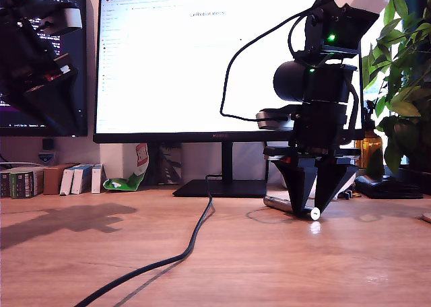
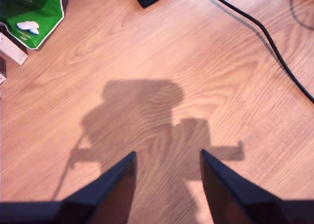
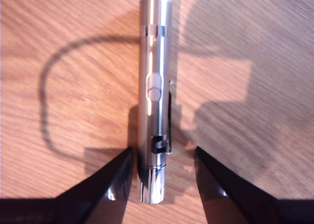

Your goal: Pick the metallic laser pointer with your right arm, pass it to your left arm, then place it down to the left side of the table

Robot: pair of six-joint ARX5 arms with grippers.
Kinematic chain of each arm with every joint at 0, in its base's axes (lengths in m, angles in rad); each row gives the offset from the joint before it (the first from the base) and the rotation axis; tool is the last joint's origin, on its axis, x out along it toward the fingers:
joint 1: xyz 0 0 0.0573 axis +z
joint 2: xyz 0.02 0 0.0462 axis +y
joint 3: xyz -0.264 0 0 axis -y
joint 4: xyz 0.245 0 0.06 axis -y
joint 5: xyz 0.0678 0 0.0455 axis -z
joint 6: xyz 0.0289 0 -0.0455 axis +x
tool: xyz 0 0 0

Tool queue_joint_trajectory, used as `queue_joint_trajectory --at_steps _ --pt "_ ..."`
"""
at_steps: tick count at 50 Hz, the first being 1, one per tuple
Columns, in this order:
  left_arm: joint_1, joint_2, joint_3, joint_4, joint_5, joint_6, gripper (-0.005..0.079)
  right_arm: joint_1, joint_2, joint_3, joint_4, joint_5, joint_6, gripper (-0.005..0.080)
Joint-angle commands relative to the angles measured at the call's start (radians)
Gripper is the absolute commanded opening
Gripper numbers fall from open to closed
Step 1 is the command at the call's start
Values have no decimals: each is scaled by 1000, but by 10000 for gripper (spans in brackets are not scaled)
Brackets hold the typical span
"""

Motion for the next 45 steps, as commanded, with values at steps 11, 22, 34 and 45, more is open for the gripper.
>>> queue_joint_trajectory --at_steps 11,22,34,45 --pt "-3 16 10 6 0 5 361 0 24 11 0 -27 -11 161" --pt "-3 16 10 8 1 5 361 4 24 11 10 -64 -29 -13" --pt "10 16 10 47 103 -103 361 5 23 70 -14 -69 -27 -13" --pt "59 16 10 200 454 -320 361 5 -5 224 -107 -236 -25 -13"
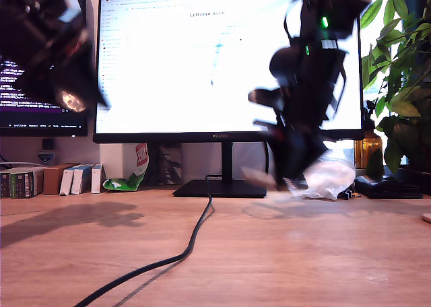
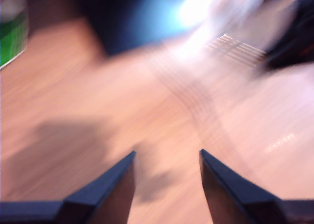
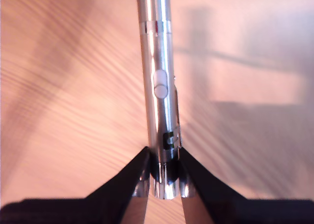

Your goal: Pick the metallic laser pointer with your right arm, pass it to your left arm, then place it down to the left side of the table

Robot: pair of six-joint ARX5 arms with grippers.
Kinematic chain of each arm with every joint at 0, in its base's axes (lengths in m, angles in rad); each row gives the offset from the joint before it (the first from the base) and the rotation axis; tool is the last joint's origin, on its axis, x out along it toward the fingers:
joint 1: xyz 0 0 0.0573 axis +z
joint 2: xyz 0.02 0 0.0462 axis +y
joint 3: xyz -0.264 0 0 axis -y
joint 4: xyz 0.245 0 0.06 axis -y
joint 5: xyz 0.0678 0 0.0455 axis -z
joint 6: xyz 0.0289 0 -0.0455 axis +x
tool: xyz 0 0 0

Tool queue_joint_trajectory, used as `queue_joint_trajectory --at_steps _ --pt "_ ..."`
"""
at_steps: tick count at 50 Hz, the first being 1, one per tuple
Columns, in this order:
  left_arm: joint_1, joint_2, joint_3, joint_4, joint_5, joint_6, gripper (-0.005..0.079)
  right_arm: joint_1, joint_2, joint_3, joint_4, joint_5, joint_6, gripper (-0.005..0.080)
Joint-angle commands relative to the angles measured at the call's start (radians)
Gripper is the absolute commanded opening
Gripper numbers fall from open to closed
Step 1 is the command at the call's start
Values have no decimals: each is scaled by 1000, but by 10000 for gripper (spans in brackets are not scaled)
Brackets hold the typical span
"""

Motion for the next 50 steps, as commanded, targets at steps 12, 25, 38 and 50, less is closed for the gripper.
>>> queue_joint_trajectory --at_steps 12,25,38,50 --pt "112 16 10 276 437 -311 361 5 -100 141 -27 -292 2 -13" --pt "163 16 10 502 606 -521 361 51 -166 228 45 -481 39 -13" --pt "129 16 10 642 661 -571 361 151 -167 270 124 -515 78 -13" --pt "85 16 10 723 689 -587 341 204 -167 270 147 -515 80 -13"
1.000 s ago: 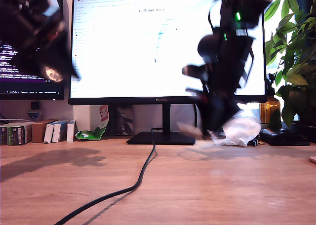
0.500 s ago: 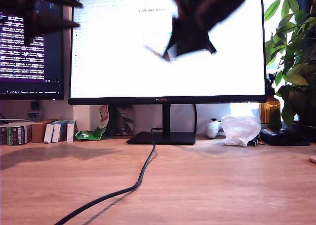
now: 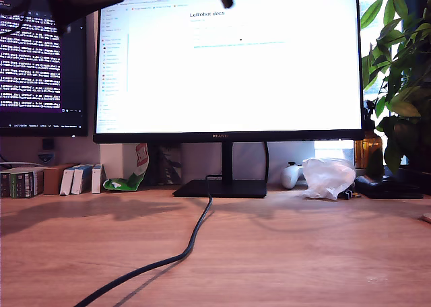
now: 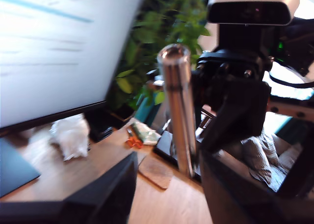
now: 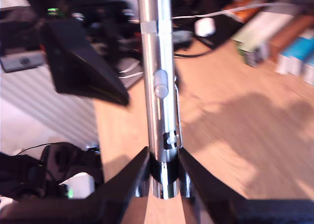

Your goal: Pick the metallic laser pointer with your right arm, pass it to your left arm, then place it down to the left side of the table

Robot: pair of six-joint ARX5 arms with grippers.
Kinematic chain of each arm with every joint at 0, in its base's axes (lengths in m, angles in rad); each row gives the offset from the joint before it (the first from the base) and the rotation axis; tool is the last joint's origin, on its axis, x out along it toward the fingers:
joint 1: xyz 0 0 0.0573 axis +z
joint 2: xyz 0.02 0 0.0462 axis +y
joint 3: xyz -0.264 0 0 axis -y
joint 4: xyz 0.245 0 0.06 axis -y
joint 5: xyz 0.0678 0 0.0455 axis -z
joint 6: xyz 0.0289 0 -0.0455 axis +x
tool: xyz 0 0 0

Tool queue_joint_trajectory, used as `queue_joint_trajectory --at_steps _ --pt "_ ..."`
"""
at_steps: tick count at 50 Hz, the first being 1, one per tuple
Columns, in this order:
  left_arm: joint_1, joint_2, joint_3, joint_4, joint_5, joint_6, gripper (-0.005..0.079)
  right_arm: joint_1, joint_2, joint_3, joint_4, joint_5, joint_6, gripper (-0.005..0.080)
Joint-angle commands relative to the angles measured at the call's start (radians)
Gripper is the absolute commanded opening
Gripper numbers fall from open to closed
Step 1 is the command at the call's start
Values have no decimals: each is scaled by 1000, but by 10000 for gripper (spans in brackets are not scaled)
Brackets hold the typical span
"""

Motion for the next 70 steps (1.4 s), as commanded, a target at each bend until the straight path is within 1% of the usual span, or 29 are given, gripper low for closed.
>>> queue_joint_trajectory --at_steps 1,12,18,25,33,35,42,48,52,56,62,67,70 --pt "-13 16 9 16 2 -4 341 5 4 -13 13 -5 5 -13" --pt "-27 16 9 54 4 -34 341 21 4 -13 10 -5 4 -13" --pt "-45 16 10 99 -1 -56 341 35 4 -13 8 -6 5 -13" --pt "-46 16 11 149 -12 -89 341 61 4 -13 9 -6 4 -13" --pt "-46 16 11 150 -32 -90 334 92 5 -13 9 -6 3 -13" --pt "-46 16 11 150 -35 -89 299 98 4 -13 10 -5 3 -13" --pt "-46 16 11 147 -34 -87 111 104 4 -13 24 -2 2 -13" --pt "-46 16 11 147 -33 -86 -18 98 5 -13 38 8 3 -13" --pt "-46 16 11 147 -33 -86 -24 85 4 -13 41 32 6 -8" --pt "-46 16 11 147 -33 -77 -24 77 4 -13 41 65 11 34" --pt "-45 16 11 146 -33 -53 -24 63 4 -13 51 109 11 157" --pt "-41 16 11 144 -34 -25 -24 47 4 -12 53 110 11 253" --pt "-41 16 11 135 -34 -4 -24 34 4 -12 45 111 11 291"
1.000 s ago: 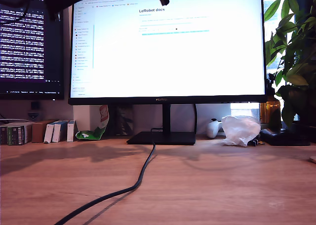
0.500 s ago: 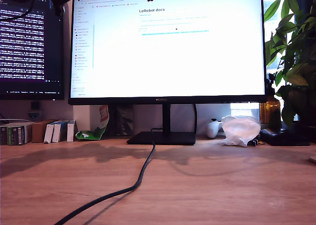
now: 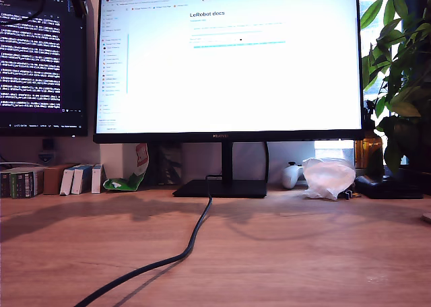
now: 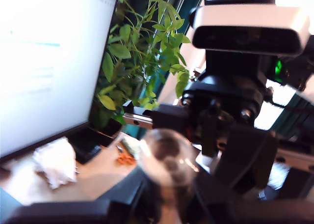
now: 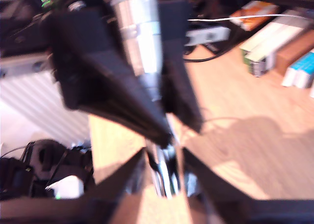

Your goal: Pick the metallic laser pointer with your right arm, pass it to your left arm, then place it down to the left side of the table

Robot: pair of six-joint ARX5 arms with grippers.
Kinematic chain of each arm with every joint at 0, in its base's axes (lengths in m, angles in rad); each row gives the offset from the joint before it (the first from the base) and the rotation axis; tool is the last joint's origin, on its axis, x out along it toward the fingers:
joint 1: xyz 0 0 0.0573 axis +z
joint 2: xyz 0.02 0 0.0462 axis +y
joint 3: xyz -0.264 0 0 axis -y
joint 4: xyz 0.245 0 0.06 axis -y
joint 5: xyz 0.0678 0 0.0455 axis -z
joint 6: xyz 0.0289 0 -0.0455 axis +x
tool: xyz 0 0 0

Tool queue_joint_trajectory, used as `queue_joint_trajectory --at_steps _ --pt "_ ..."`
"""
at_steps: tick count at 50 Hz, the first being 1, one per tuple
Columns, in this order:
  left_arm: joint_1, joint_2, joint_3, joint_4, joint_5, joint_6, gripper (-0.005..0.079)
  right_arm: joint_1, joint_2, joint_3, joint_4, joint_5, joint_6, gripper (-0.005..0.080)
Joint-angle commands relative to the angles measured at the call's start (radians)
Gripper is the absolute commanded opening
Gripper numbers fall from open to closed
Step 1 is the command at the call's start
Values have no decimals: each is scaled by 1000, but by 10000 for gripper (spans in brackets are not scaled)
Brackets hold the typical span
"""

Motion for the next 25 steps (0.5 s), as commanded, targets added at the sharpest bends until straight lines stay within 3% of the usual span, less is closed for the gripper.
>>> queue_joint_trajectory --at_steps 1,15,25 --pt "4 16 -2 -6 0 32 -24 -32 3 -10 -3 3 8 300" --pt "58 16 -2 -182 -51 219 -24 -111 3 43 -194 4 -87 296" --pt "79 16 -2 -382 -200 436 -24 -167 3 47 -288 9 -158 24"
